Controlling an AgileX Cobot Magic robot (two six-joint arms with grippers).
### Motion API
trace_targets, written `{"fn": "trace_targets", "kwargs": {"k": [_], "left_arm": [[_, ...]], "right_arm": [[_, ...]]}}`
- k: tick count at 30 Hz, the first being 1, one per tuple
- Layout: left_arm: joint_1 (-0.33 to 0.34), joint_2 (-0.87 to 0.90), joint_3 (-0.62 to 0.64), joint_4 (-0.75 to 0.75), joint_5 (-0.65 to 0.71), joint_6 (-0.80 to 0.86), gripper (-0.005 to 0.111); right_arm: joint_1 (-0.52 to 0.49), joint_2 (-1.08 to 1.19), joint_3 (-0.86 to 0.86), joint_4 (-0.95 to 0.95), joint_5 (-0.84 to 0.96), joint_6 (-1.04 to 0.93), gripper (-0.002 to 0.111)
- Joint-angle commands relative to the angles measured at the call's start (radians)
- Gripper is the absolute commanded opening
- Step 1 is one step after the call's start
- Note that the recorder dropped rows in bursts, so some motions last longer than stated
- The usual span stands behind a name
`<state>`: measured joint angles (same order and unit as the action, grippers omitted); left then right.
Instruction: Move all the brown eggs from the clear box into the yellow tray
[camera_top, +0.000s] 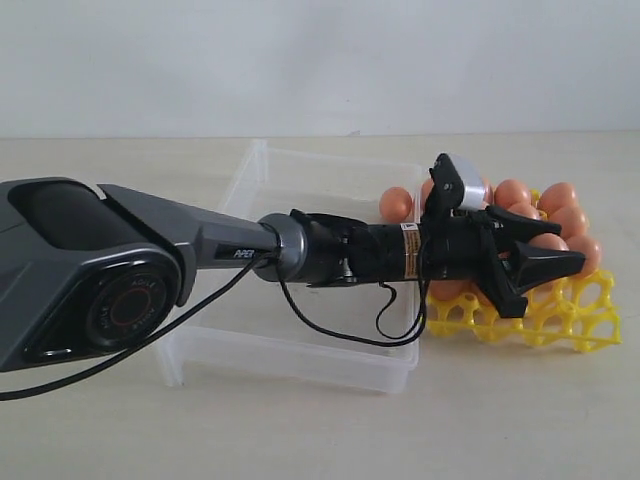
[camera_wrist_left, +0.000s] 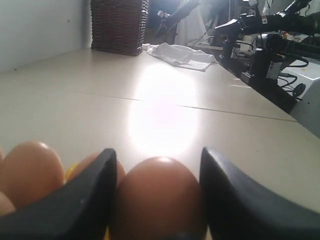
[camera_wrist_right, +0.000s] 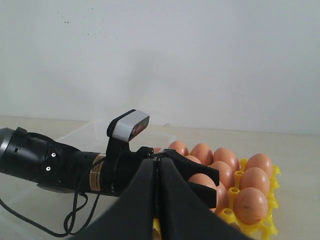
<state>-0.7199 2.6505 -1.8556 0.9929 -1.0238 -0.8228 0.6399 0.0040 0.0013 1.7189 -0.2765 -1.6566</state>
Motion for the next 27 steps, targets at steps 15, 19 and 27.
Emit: {"fn": "trace_targets", "kwargs": {"k": [15,19,27], "left_arm": [[-0.024,0.006,-0.006,0.096,0.044,0.039,0.004],[-0.024,0.007,-0.006,0.102,0.001,0.039,0.004],[-0.043,0.007,-0.068,0.051,-0.078,0.053,0.004]], "right_arm": [[-0.003,-0.004,-0.001,0.001,0.003,-0.001,0.000],[-0.003,-0.004,-0.001,0.001,0.003,-0.001,0.000],[-0.003,-0.004,-0.001,0.001,0.003,-0.001,0.000]]}}
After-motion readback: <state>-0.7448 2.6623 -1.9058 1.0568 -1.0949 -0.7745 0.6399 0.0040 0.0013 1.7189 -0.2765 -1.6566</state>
